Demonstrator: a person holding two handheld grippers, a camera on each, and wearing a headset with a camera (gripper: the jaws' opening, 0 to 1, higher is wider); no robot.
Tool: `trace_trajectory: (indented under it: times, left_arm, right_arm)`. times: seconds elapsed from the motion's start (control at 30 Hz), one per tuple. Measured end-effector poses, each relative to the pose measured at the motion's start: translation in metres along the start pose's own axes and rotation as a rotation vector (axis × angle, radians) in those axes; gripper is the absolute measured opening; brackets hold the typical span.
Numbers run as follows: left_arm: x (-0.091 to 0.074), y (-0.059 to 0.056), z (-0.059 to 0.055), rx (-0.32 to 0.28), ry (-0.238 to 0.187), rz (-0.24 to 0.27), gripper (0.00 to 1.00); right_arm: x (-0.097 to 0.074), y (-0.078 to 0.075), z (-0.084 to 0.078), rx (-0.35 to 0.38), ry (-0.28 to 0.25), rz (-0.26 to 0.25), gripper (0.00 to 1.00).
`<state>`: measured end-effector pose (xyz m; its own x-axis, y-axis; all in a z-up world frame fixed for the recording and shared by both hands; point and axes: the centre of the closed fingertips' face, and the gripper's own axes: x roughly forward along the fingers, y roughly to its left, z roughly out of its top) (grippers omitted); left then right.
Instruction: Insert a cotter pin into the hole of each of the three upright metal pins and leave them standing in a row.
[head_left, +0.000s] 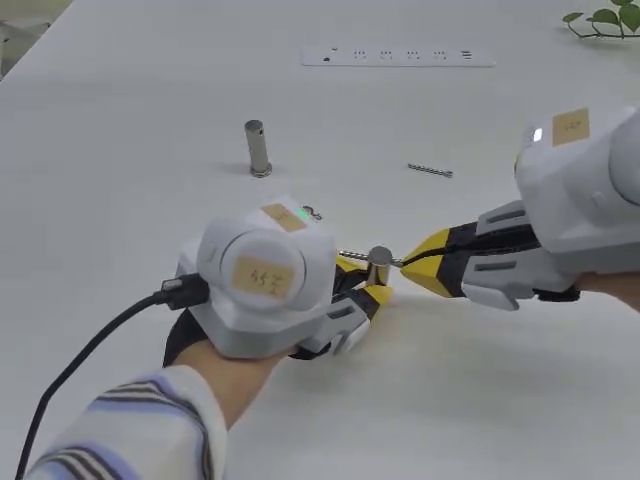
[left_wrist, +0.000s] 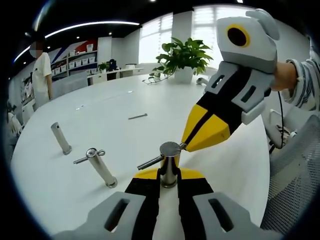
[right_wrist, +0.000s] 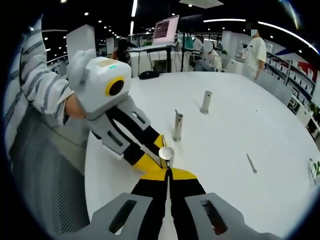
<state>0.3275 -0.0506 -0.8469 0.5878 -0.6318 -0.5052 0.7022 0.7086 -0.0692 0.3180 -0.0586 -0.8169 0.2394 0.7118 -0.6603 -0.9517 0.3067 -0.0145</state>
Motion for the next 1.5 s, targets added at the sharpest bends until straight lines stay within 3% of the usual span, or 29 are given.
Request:
trace_trajectory:
  times: [0.1, 0.27, 0.53, 1.07, 1.3, 1.5]
  left_arm:
    - [0.001, 0.001, 0.0, -0.036, -0.002, -0.004, 0.11]
    - [0.001, 0.0, 0.0, -0.013, 0.0, -0.002, 0.11]
    - [0.001, 0.0, 0.0, -0.013, -0.003, 0.002, 0.11]
    - [-0.001, 0.001, 0.005, 0.001, -0.021, -0.009, 0.12]
    - [-0.008, 0.003, 0.006, 0.015, -0.022, -0.017, 0.19]
    - [-0.016, 0.0, -0.002, 0.011, 0.007, -0.042, 0.24]
  right_arm:
    - [-0.001, 0.0, -0.001, -0.01, -0.001, -0.004, 0.03]
    - [-0.002, 0.0, 0.002, -0.019, -0.022, -0.017, 0.09]
    - [0.0, 0.003, 0.01, 0.031, -0.078, -0.003, 0.16]
    - [0.005, 0.001, 0.015, 0.058, -0.093, 0.0, 0.23]
    - [0.007, 0.004, 0.015, 0.07, -0.1, 0.008, 0.23]
    - [0.01, 0.004, 0.017, 0.067, -0.105, 0.009, 0.23]
